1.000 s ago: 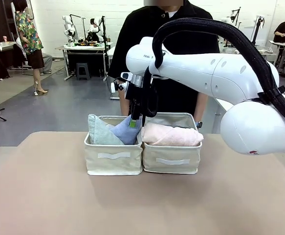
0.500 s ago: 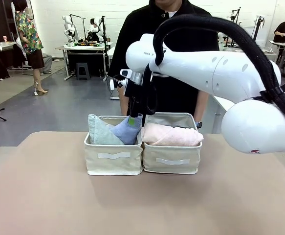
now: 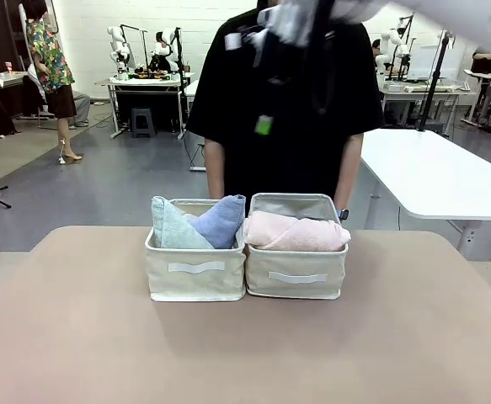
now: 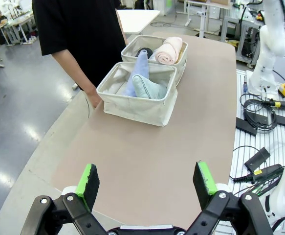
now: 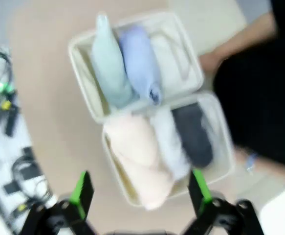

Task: Sort the towels based on their folding style.
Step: Pick up another triangle-folded towel from the table and place it in the left Fabric basket.

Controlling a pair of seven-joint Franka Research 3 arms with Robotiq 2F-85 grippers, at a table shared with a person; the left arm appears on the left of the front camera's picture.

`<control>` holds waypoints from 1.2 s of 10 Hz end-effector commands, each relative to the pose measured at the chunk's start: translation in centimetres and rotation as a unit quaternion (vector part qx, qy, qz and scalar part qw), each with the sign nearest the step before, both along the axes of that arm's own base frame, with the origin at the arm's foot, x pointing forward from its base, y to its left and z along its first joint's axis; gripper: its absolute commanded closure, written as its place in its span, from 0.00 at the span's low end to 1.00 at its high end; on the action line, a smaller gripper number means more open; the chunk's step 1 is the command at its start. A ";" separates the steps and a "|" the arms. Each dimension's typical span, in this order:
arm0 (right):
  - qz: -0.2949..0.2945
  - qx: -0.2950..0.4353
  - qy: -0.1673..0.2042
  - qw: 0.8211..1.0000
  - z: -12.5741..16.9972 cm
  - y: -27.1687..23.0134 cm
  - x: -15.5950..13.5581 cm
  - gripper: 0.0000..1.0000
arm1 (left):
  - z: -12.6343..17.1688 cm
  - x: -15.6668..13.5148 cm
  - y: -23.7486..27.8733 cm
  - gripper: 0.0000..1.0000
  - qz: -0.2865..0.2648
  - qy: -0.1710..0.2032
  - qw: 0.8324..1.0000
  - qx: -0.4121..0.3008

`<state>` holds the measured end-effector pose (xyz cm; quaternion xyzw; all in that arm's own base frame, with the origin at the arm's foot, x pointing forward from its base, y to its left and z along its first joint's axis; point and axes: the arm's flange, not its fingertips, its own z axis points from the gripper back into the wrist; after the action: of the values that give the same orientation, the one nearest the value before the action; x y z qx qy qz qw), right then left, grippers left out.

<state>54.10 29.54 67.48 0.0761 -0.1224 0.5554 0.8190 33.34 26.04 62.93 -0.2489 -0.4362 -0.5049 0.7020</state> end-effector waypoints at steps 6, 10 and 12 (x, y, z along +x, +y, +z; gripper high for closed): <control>-0.182 0.092 -0.043 0.978 -0.1 -23.8 -20.4 0.00 | 0.1 -0.2 0.0 0.00 -0.003 -0.003 1.000 -0.003; -0.142 0.054 0.007 0.988 -0.4 -25.5 -15.2 0.00 | 0.1 -0.2 0.0 0.00 -0.003 -0.003 1.000 -0.003; -0.163 0.073 -0.013 0.984 -1.0 -26.3 -17.5 0.00 | 0.1 -0.2 0.0 0.00 -0.003 -0.003 1.000 -0.003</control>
<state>39.66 4.41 65.57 0.1053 -0.1590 0.4106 0.8916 33.37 26.05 62.96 -0.2495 -0.4357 -0.5054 0.7018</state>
